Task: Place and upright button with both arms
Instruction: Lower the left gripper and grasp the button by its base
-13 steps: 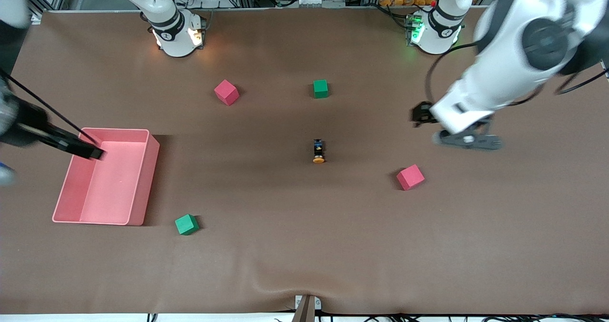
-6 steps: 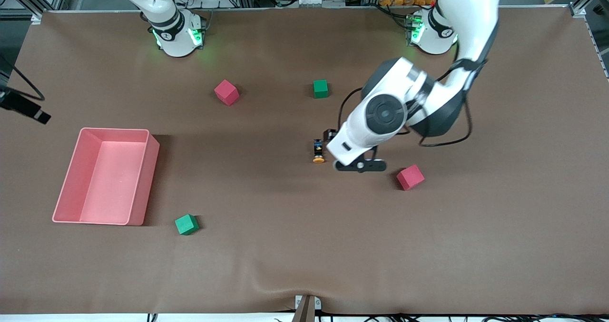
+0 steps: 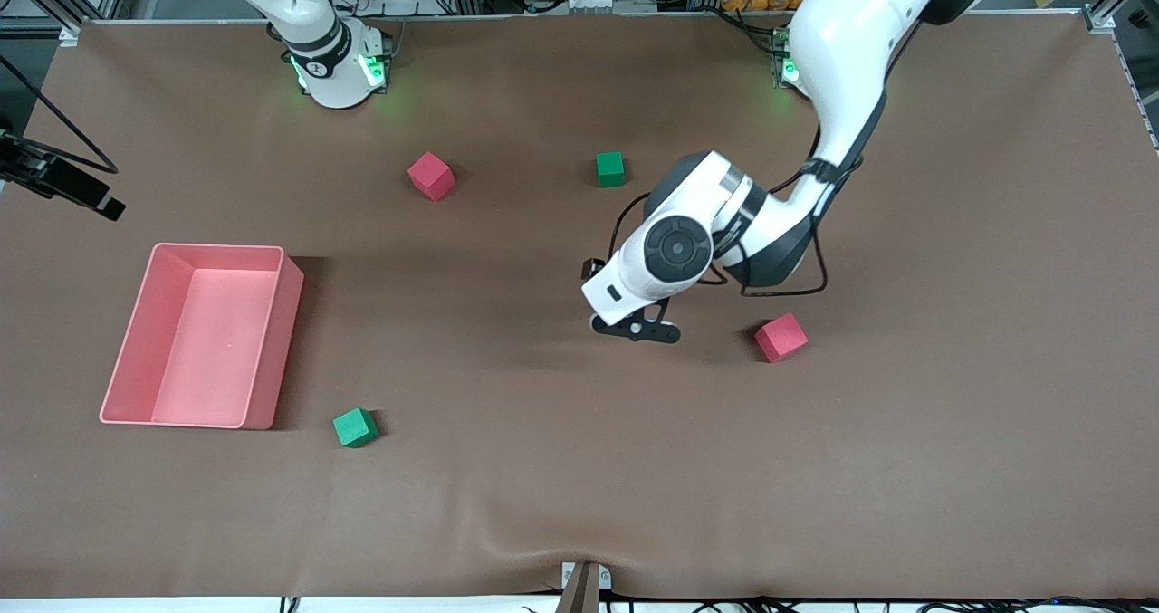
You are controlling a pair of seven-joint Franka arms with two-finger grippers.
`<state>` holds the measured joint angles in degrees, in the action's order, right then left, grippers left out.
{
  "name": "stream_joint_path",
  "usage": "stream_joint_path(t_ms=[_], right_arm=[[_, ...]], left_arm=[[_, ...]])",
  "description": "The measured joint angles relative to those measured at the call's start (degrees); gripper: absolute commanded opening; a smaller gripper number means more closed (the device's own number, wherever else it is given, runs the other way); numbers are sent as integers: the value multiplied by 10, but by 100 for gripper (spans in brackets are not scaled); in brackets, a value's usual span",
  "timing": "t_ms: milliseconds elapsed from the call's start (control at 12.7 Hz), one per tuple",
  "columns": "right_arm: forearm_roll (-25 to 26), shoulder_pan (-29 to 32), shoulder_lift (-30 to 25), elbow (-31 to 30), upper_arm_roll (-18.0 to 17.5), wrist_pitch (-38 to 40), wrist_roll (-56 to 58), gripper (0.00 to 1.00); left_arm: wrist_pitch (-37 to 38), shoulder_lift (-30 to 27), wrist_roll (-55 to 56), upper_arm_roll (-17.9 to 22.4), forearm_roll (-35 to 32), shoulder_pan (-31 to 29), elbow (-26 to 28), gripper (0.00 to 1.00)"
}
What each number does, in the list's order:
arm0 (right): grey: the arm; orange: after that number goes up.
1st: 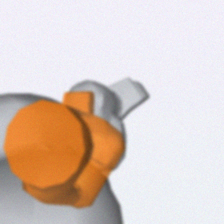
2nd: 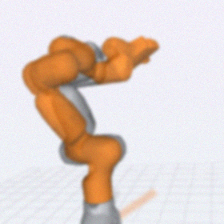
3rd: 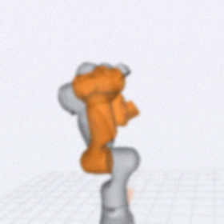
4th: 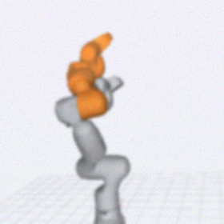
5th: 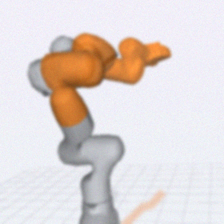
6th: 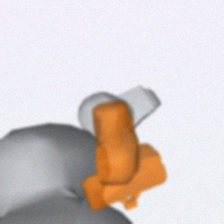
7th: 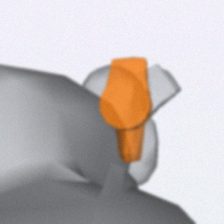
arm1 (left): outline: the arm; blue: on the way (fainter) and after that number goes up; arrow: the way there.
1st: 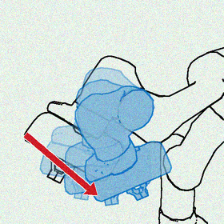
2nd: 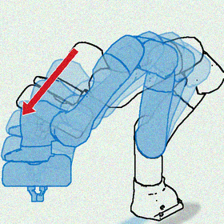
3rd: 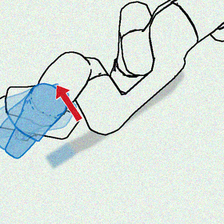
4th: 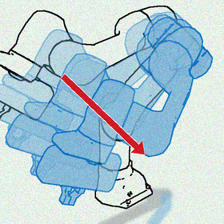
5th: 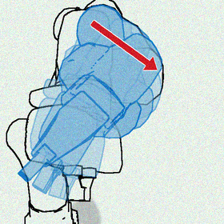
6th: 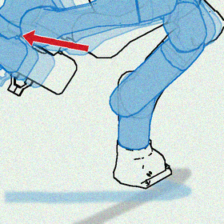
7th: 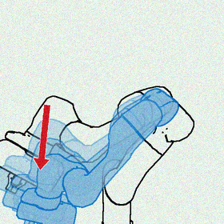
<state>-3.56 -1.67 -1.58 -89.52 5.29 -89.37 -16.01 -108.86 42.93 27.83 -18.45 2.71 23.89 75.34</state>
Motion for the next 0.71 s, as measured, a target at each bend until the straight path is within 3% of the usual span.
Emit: stream_joint_path(t_ms=[394, 709], right_arm=[[14, -1, 0, 4, 0, 14, 26, 100], [16, -1, 0, 4, 0, 23, 29, 100]], left_arm=[[-6, 54, -48, 1, 20, -1, -2, 100], [-6, 58, -23, 1, 62, 9, -2, 100]])
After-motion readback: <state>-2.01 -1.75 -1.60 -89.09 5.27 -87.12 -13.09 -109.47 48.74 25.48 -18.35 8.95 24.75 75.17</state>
